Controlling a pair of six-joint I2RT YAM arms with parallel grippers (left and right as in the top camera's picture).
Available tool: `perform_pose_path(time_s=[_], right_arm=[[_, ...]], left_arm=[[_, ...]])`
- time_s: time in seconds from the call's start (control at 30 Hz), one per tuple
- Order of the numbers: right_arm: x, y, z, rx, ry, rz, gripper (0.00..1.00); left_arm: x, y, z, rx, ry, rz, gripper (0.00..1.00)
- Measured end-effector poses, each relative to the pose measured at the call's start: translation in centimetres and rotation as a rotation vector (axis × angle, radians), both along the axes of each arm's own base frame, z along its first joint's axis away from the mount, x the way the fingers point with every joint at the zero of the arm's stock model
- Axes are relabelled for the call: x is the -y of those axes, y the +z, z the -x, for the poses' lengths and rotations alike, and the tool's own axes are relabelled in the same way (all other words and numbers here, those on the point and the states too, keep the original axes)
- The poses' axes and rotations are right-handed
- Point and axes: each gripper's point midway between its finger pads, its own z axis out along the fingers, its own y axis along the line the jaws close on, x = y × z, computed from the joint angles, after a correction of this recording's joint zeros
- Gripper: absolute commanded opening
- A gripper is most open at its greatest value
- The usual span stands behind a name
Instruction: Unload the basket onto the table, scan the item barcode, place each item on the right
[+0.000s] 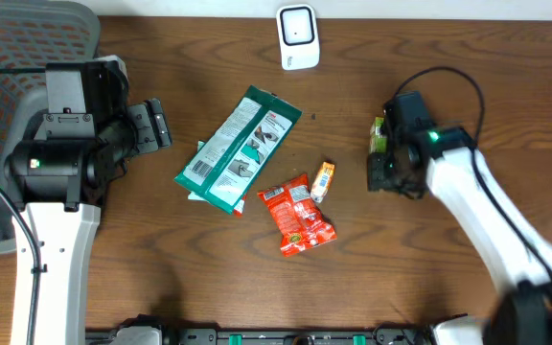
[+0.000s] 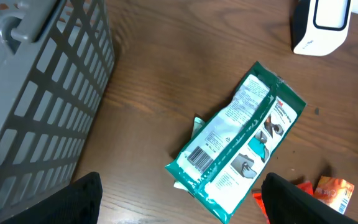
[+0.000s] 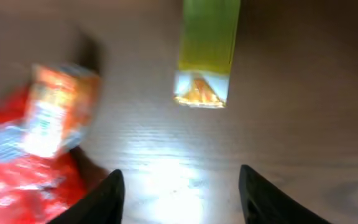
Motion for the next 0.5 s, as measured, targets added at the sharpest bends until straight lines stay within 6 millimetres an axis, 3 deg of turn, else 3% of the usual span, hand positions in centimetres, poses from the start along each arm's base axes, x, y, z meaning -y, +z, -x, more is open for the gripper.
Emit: perform_pose_path(time_s=[0.07, 0.13, 0.2, 0.4, 0.5], right_arm=[[-0.1, 2.0, -0.2, 0.117, -0.018, -0.012, 0.52], [0.3, 2.5, -0.2, 0.213, -0.054, -0.031, 0.52], [0.8, 1.3, 0.1, 0.263, -0.086, -0.039, 0.51], [1.7, -5.7, 1.3, 0.349, -0.131, -0.065, 0.44], [2.0, -6.5, 1.1, 0.407, -0.148, -0.066, 0.45]], left_arm=[[0.0, 0.0, 0.0, 0.000, 0.000, 0.000, 0.83], [0.0, 0.0, 0.0, 0.001, 0.000, 0.000, 0.82], [0.0, 0.0, 0.0, -0.001, 0.000, 0.000, 0.82], [0.0, 0.0, 0.0, 0.001, 0.000, 0.000, 0.82], [0.0, 0.0, 0.0, 0.001, 0.000, 0.000, 0.82]])
